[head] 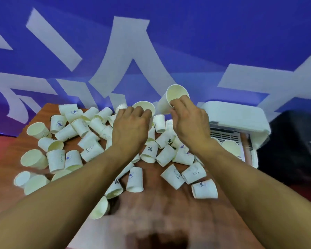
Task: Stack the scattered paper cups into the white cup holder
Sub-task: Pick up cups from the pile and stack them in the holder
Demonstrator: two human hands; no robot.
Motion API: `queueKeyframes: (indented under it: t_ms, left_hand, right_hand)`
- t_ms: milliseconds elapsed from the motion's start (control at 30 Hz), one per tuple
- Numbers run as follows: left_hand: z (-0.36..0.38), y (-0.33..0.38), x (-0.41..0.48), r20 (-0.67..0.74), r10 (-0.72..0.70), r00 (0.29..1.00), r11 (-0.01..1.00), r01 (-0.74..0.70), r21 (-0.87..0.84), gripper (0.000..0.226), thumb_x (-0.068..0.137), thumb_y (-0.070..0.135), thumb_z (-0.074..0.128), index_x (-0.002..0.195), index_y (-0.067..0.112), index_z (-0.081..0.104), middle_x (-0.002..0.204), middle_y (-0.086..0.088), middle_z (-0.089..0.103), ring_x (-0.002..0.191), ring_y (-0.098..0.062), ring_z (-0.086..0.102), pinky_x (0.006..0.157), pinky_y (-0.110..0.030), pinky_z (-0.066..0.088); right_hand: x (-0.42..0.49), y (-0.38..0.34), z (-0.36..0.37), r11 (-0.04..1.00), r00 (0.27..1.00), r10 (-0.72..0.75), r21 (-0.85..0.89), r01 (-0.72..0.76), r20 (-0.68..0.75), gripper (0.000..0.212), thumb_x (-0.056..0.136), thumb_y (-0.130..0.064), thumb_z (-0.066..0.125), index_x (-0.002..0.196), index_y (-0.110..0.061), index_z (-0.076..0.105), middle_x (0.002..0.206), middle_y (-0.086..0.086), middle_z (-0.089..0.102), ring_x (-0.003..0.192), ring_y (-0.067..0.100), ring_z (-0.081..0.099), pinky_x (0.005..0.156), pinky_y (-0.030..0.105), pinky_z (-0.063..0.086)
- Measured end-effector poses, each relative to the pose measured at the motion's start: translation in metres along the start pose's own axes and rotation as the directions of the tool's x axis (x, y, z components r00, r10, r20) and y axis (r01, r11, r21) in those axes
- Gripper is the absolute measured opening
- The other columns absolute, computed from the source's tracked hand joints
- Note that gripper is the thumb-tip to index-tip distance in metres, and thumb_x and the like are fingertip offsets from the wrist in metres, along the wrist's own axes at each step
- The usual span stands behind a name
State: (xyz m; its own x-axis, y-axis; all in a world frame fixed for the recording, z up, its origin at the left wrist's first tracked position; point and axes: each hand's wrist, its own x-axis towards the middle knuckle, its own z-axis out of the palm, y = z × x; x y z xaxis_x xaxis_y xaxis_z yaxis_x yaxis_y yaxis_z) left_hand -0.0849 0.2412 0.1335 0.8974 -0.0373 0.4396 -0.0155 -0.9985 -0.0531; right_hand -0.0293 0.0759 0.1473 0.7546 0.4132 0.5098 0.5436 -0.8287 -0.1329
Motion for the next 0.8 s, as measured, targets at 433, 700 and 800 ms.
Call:
queueKeyframes:
  t_ms: [433,700,800]
  left_hand:
    - [0.013,0.184,0.031,0.053,0.145,0.988,0.983,-0.138,-0.117,0.013,0.081,0.010,0.071,0.093,0.012,0.066,0.082,-0.006,0.061,0.071,-0.028,0.056,0.052,-0.030,0.030]
    - [0.047,0.233,0.036,0.154,0.208,0.966,0.972,-0.187,-0.145,0.014,0.082,0.015,0.068,0.096,0.014,0.068,0.086,-0.006,0.064,0.075,-0.029,0.060,0.050,-0.028,0.032]
    - [0.063,0.236,0.037,0.184,0.199,0.962,0.970,-0.167,-0.178,0.014,0.084,0.016,0.063,0.097,0.015,0.067,0.088,-0.006,0.063,0.078,-0.030,0.059,0.051,-0.032,0.037]
  right_hand:
    - [-0.094,0.158,-0.048,0.991,0.984,0.099,-0.079,-0.111,-0.147,0.016,0.075,-0.005,0.071,0.090,-0.009,0.066,0.082,0.007,0.060,0.076,0.029,0.050,0.058,0.036,0.040]
    - [-0.127,0.215,-0.032,0.986,0.987,0.154,-0.062,-0.156,-0.037,0.010,0.080,-0.009,0.066,0.089,-0.009,0.067,0.081,0.008,0.061,0.076,0.030,0.053,0.065,0.041,0.047]
    - [-0.135,0.222,-0.019,0.986,0.987,0.159,-0.045,-0.161,-0.028,0.005,0.078,-0.009,0.068,0.083,-0.010,0.065,0.077,0.007,0.058,0.073,0.030,0.052,0.061,0.038,0.038]
